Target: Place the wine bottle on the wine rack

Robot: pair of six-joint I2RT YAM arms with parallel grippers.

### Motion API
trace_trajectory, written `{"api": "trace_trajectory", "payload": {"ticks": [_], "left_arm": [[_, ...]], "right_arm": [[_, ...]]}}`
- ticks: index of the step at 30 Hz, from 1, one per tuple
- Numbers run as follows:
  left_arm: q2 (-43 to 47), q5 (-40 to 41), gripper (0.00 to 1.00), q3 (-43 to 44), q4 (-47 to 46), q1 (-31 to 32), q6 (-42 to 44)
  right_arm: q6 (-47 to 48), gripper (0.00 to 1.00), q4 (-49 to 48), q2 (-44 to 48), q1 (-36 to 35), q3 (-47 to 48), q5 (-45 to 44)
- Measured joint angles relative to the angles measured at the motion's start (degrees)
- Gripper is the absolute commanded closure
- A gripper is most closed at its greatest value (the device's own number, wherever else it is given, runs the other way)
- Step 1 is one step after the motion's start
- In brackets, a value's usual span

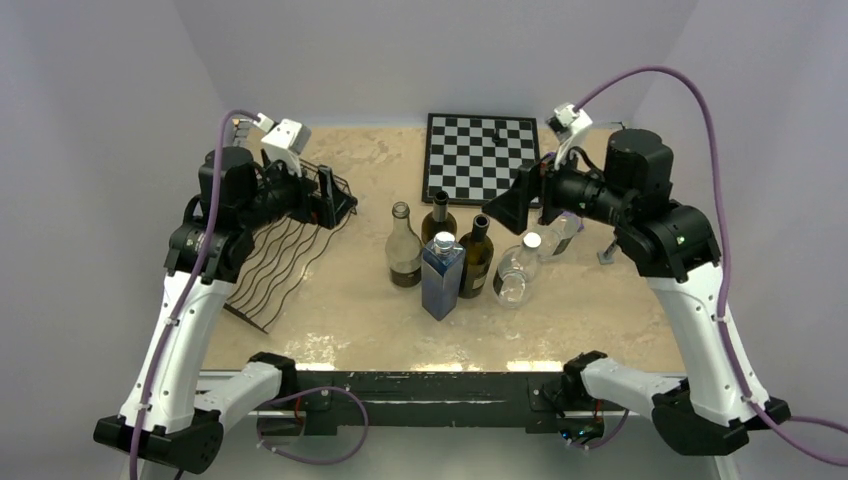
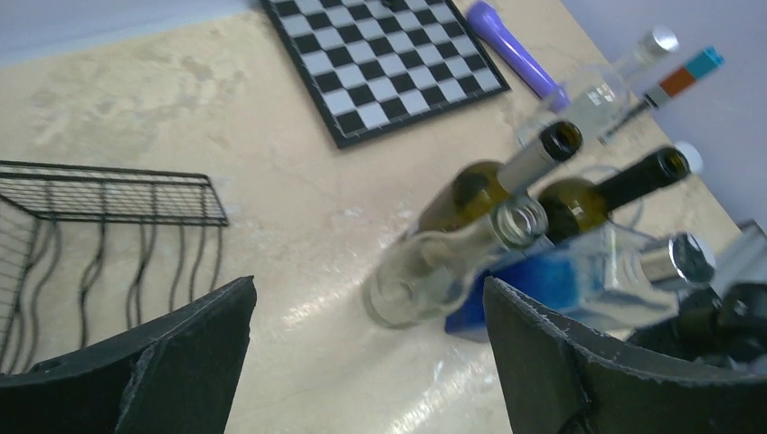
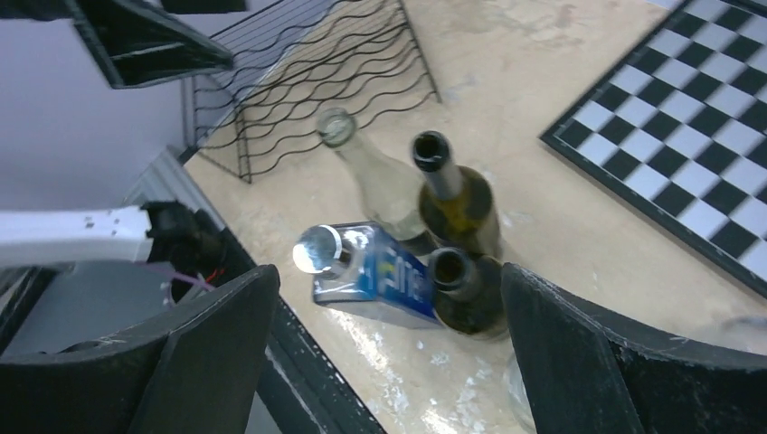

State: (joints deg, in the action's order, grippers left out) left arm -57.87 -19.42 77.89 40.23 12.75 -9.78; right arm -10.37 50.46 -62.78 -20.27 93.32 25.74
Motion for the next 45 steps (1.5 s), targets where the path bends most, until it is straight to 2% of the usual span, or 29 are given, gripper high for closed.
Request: {"api": "trace_trajectory", "payload": {"ticks": [4, 7, 10, 16, 18, 21, 31, 39, 43, 45], "left_arm": [[1.4, -7.3, 0.01, -4.1, 0.0, 0.1, 0.6], [3.6, -11.2, 0.01, -7.2, -0.3, 0.2, 0.9], [6.4, -13.9, 0.01, -10.0, -1.1, 0.2, 1.0], [9.5, -16.3, 0.01, -13.1, -2.5, 0.5, 1.0], [9.8, -16.3, 0.01, -13.3, -2.6, 0.5, 1.0], [10.1, -16.2, 0.01, -13.5, -2.9, 0.5, 0.9], [11.6, -14.2, 0.01, -14.7, -4.5, 0.5, 0.4], [13.8, -12.9, 0.01, -15.8, -6.1, 0.5, 0.3], [14.5, -11.9, 0.01, -15.9, -6.5, 0.5, 0.3], [14.6, -11.6, 0.01, -15.9, -6.5, 0.5, 0.3]], "right_arm": [[1.0, 0.09, -2.4, -1.6, -8.5, 0.3, -1.3], [1.8, 0.17, -4.2, -4.3, -14.5, 0.6, -4.8], [3.2, 0.18, -4.9, -7.7, -20.5, 1.1, -10.2], [6.6, 0.04, -2.4, -12.3, -29.2, 2.6, -18.4], [7.1, 0.02, -0.6, -12.7, -30.9, 2.4, -20.5], [7.2, 0.02, 0.8, -12.4, -32.2, 1.4, -22.3], [5.6, 0.14, 3.2, -13.9, -34.2, -2.5, -23.8], [3.8, 0.18, 3.4, -16.6, -35.2, -4.5, -26.6], [2.4, 0.28, 2.3, -16.5, -36.0, -8.4, -29.3], [1.8, 0.39, 1.6, -16.4, -36.1, -10.4, -30.8]]}}
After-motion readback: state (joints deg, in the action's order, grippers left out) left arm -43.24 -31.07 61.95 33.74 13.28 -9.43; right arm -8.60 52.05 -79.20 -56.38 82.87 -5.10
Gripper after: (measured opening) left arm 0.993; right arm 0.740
